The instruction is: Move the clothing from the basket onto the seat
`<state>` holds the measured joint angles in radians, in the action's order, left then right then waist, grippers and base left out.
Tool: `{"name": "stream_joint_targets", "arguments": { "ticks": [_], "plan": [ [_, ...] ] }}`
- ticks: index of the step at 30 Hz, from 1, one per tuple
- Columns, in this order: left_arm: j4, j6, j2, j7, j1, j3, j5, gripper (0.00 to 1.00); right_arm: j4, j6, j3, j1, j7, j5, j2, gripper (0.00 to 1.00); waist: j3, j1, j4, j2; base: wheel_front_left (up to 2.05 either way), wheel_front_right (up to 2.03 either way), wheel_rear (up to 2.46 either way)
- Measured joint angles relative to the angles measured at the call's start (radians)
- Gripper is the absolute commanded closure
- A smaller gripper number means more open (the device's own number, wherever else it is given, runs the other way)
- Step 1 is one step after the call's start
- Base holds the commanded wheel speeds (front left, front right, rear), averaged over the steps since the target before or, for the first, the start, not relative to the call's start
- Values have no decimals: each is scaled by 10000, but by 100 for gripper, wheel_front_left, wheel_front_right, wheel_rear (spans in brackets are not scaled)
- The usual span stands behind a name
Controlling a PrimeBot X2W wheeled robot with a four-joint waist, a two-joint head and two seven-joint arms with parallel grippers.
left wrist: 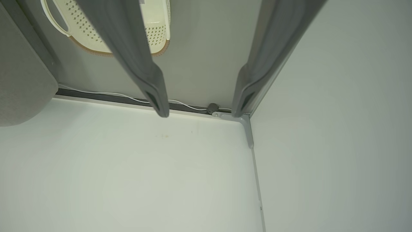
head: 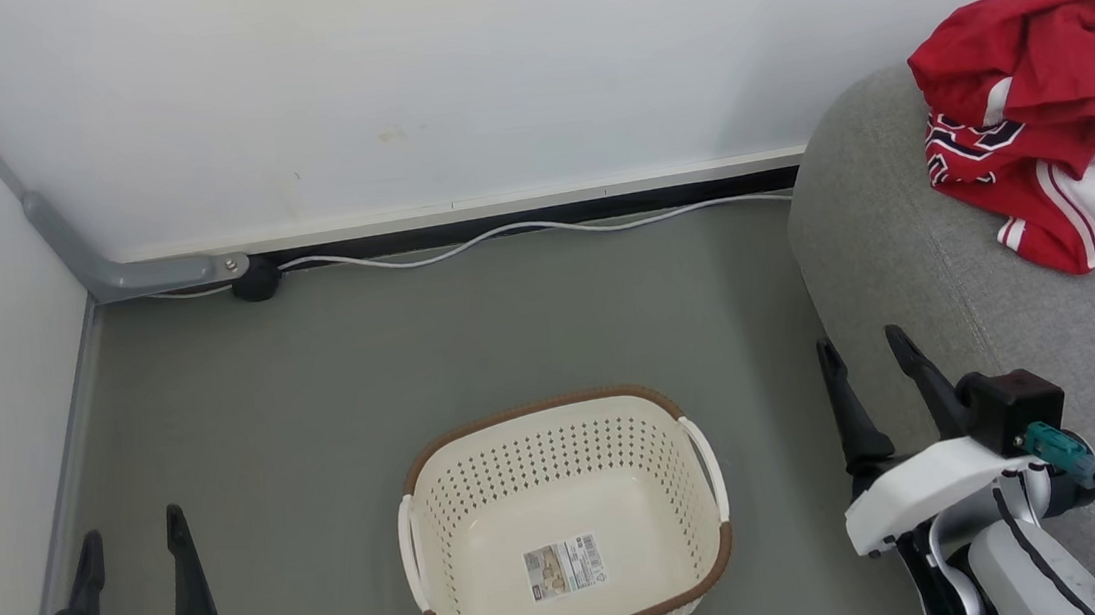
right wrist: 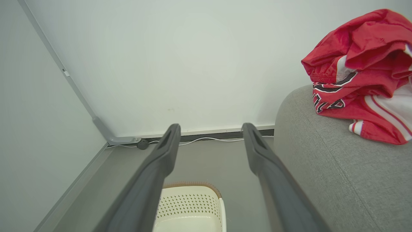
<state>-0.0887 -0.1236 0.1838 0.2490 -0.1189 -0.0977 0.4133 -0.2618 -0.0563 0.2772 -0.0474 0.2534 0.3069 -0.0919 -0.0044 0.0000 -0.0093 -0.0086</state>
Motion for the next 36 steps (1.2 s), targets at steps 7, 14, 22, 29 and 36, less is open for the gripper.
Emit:
{"name": "stream_joint_targets", "arguments": {
  "ticks": [7,14,22,29,36],
  "plan": [
    [104,0,-81,0,-46,-2,-142,0,228,-75,-2,138,0,-17,-23,0,-12,0,29,0,0,0,0],
    [167,0,-119,0,-112,-13,-230,0,382,-86,-15,196,0,-46,-69,0,-43,0,88,0,0,0,0],
    [-111,0,-263,-21,-317,-69,-497,100,228,-155,4,465,-4,-84,-44,100,-65,0,135,0,0,0,0],
    [-485,73,-518,-111,-353,-150,-326,100,-79,-142,-13,856,-21,146,40,100,-60,0,132,0,0,0,0],
    [-577,184,-556,-301,-348,-27,656,100,-35,10,-199,856,-184,1016,59,100,-50,0,127,0,0,0,0]
  ]
}}
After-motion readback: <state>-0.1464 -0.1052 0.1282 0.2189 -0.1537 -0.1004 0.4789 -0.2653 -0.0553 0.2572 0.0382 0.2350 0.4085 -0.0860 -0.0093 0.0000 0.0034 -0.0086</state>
